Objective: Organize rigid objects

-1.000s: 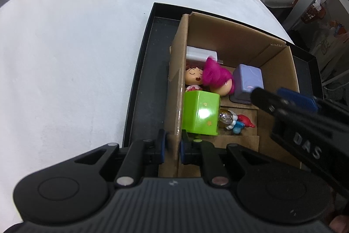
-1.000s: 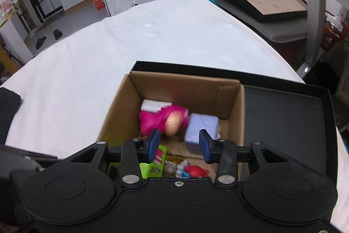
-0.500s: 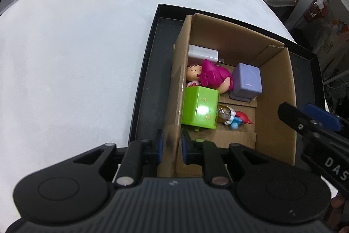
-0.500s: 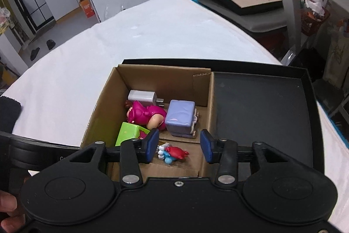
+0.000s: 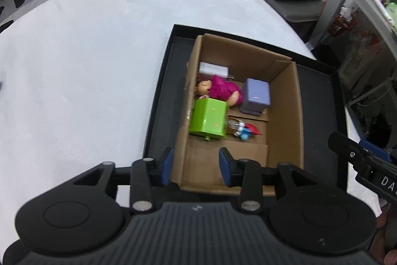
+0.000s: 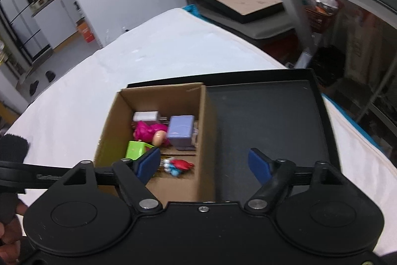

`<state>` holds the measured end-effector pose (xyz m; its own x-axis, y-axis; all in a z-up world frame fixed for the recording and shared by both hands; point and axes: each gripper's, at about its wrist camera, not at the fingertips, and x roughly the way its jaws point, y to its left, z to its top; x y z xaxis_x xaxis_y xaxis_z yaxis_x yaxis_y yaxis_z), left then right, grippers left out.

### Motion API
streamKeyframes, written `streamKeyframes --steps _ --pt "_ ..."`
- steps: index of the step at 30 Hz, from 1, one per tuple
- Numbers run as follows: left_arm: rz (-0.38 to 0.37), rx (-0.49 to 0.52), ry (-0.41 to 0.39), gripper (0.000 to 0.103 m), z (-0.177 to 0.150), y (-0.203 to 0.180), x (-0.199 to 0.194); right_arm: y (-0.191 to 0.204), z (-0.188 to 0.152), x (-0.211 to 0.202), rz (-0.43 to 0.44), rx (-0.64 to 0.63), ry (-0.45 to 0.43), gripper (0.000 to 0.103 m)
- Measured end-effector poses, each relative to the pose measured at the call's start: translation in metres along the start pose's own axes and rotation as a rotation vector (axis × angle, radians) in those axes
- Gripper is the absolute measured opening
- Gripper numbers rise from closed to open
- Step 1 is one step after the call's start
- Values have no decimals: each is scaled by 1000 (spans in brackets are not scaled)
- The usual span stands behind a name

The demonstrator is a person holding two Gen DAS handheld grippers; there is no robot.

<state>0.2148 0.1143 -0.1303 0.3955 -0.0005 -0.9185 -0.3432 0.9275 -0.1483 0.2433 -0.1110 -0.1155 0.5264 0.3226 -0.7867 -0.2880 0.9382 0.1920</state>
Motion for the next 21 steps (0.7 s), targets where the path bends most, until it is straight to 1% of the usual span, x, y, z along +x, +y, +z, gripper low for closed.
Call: streamKeyframes --steps 1,2,7,10,13,17,19,21 --pt "-5 1 -8 50 -2 -1 -4 -3 -1 -4 -4 8 -5 85" --pt "-11 2 -17 52 -3 -2 -7 -6 -3 -8 -7 14 -12 86" --pt "-34 17 -39 65 -12 -9 -22 -17 -10 -28 -15 33 -33 86" --pt "-42 48 -59 71 -19 -14 -33 -21 -12 -40 -26 47 -40 86" --pt "-53 54 -74 76 -26 -16 -45 -26 -14 -53 -32 74 -51 96" --pt "-63 70 -87 82 -35 -16 -60 -30 -18 -71 -43 90 -81 103" --pt "-74 74 -88 86 -39 -15 -65 -31 -20 -79 -43 98 -86 103" --pt "-82 90 -90 87 -45 -15 -72 -32 -23 -86 -44 108 -88 103"
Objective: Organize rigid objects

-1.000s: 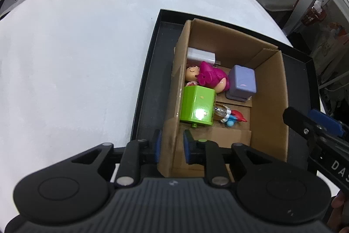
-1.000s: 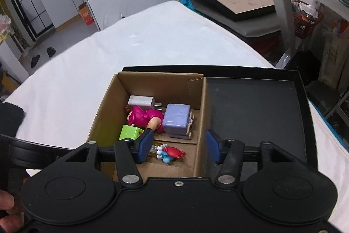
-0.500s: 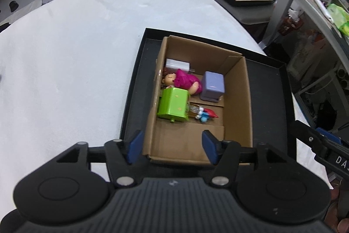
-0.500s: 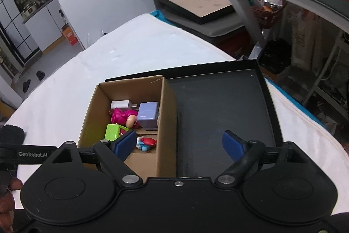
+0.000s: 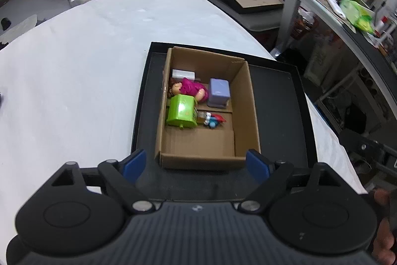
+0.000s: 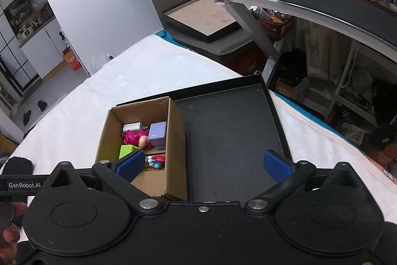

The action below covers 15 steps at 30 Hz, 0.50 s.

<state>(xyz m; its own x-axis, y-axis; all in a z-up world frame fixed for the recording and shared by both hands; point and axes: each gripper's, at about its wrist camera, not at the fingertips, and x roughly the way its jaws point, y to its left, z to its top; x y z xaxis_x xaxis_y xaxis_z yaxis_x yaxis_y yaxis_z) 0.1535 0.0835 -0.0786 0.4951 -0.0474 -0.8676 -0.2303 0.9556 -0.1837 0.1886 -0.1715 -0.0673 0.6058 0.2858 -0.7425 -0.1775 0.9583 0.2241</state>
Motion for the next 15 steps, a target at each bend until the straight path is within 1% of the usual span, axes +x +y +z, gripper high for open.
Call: streamKeyframes --steps 5,8,12,15 --pt "-13 65 -17 90 -13 -3 -16 -1 -10 -16 -22 19 -13 103" --pt "-17 65 -37 91 -21 -1 -25 1 -19 -24 -38 18 -11 103" --pt "-17 87 -36 92 -32 -1 -31 7 -29 -33 -56 -5 -8 103" --pt "-16 105 -42 92 -39 -1 -38 10 -35 -42 -75 6 -11 103"
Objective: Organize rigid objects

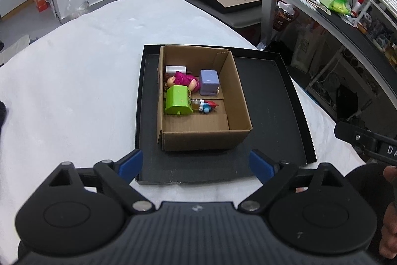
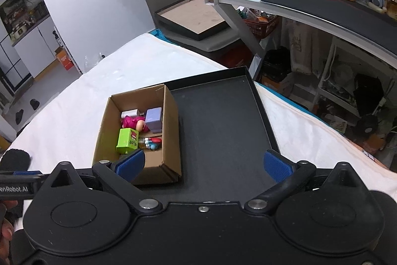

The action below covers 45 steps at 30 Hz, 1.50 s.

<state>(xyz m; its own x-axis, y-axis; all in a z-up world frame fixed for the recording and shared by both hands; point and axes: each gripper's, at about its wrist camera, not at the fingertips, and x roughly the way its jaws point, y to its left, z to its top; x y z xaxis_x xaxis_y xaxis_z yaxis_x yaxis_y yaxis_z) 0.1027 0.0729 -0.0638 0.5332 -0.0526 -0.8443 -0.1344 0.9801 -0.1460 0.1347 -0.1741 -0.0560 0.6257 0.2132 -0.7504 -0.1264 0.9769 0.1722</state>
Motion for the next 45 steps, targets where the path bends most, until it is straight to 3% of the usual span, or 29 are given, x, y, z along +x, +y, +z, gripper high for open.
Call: streamKeyframes --steps 21,45 --pt "-7 32 -78 94 -29 -7 -43 10 -26 -43 -64 -31 -1 103" --pt "-3 46 -111 94 -41 -8 -57 20 -36 -62 -26 -61 -31 103"
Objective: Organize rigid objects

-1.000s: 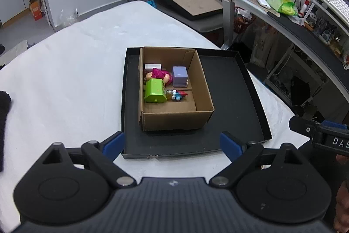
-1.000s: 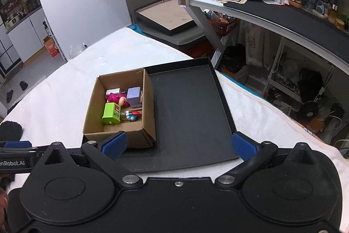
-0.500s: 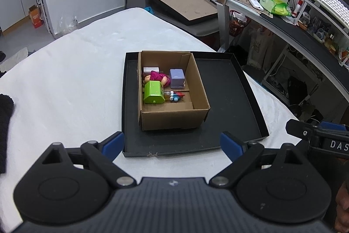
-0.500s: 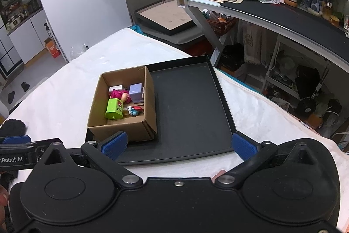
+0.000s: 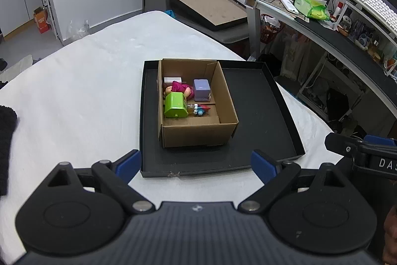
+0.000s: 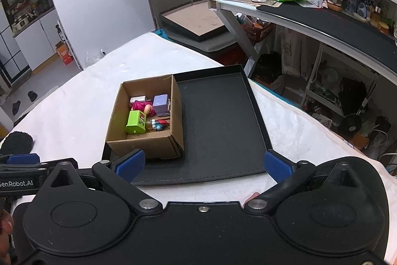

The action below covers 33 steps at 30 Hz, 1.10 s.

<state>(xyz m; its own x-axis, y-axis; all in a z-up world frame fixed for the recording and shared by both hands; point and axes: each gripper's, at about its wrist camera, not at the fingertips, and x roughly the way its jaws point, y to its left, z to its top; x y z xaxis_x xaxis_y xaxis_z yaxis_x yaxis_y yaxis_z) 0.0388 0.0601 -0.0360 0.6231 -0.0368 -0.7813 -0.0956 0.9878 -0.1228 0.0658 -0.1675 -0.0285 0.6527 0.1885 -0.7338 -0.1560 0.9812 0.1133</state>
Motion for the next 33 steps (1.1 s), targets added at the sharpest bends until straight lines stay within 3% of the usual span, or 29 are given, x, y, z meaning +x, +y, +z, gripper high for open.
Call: streamKeyframes --steps 33 --pt "7 13 -20 94 -2 -1 -12 10 2 -14 16 -19 -23 103"
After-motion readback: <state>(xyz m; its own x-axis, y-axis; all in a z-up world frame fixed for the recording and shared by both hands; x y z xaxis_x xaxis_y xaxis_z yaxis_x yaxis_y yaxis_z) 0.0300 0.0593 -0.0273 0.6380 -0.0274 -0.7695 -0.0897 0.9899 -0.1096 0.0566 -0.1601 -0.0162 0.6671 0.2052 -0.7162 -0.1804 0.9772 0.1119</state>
